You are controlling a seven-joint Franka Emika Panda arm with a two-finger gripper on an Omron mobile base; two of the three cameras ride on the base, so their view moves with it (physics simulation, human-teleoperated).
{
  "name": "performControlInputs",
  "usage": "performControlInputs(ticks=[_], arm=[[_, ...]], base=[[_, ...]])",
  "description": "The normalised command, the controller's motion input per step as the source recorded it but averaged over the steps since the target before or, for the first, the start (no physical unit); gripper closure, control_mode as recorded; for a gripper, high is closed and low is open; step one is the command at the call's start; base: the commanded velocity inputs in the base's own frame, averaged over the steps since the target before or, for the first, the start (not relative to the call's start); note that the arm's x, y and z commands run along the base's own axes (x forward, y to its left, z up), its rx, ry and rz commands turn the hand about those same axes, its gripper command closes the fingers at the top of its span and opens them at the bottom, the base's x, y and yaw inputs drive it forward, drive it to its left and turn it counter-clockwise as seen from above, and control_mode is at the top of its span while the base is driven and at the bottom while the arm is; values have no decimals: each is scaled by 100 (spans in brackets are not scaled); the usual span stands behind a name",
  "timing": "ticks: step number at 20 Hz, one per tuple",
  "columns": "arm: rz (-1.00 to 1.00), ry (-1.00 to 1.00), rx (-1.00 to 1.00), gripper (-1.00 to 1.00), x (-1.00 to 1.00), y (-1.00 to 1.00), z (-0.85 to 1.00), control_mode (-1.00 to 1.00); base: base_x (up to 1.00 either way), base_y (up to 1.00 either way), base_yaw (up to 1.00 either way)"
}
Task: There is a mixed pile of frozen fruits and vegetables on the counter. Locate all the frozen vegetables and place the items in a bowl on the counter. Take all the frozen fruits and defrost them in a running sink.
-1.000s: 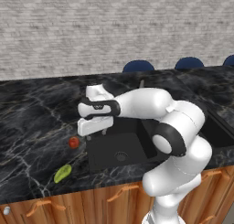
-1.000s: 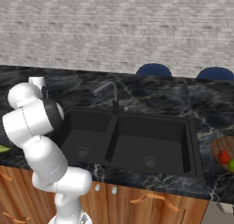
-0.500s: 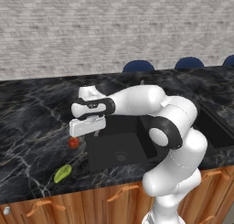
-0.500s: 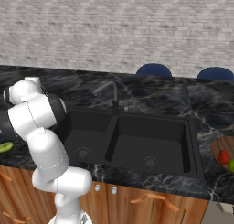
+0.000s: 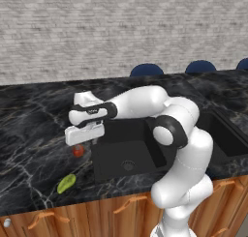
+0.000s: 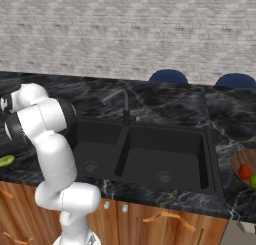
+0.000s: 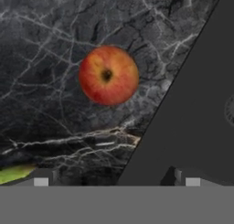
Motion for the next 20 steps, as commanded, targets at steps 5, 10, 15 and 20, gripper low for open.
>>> performControlInputs(ticks=[5, 10, 15, 20], arm=[[0, 0, -1, -100, 26, 20, -20, -100], [0, 0, 0, -100, 25, 6, -7, -100], [0, 0, -2, -100, 19, 16, -13, -100], [0, -4, 0, -100, 14, 6, -18, -100]], base=[[0, 0, 0], [0, 0, 0], [0, 0, 0], [0, 0, 0]])
